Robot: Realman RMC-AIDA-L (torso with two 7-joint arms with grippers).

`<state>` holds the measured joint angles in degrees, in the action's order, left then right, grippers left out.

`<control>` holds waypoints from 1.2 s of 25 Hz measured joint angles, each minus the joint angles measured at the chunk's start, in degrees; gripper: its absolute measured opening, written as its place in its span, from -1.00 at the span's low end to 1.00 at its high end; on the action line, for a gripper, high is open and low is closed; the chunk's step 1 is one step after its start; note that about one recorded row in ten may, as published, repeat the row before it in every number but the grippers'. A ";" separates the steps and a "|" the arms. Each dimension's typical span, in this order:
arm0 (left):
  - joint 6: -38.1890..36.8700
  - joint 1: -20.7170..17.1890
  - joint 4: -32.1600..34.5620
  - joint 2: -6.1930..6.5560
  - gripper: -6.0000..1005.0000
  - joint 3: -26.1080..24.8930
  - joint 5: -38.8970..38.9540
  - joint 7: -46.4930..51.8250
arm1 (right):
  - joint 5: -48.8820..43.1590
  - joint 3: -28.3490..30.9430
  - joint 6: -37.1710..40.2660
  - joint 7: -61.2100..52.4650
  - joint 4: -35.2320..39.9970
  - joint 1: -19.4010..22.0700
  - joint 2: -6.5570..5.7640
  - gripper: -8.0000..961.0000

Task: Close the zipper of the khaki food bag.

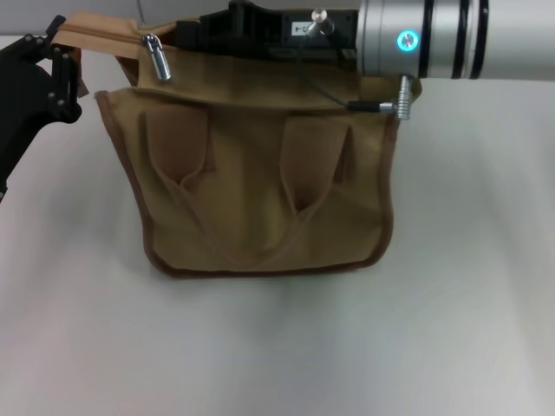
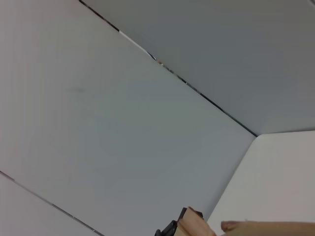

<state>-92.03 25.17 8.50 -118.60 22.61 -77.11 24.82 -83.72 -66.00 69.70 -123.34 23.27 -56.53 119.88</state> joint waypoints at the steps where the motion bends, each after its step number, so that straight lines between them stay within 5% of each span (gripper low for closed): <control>1: 0.15 -0.07 0.02 0.01 -0.95 -0.02 0.08 0.01 | 0.03 0.11 0.18 0.08 0.18 0.34 -0.04 -0.83; 15: -0.08 -0.07 -0.23 -0.01 -0.95 0.37 0.16 0.14 | 0.63 -0.11 1.97 2.14 0.49 0.54 -0.25 -0.93; 18: -0.07 -0.05 -0.14 -0.03 -0.95 0.38 0.14 0.59 | 0.75 0.09 2.34 2.60 0.57 0.62 -0.41 -0.50; 30: -1.77 -0.12 -0.21 -0.05 -0.95 0.52 -0.10 1.21 | 0.20 -4.45 -1.40 -1.90 -0.06 -2.39 -0.52 -0.15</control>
<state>-93.80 25.05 8.29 -118.65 23.13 -77.21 26.03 -83.52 -70.46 68.30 -125.25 23.21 -58.92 119.37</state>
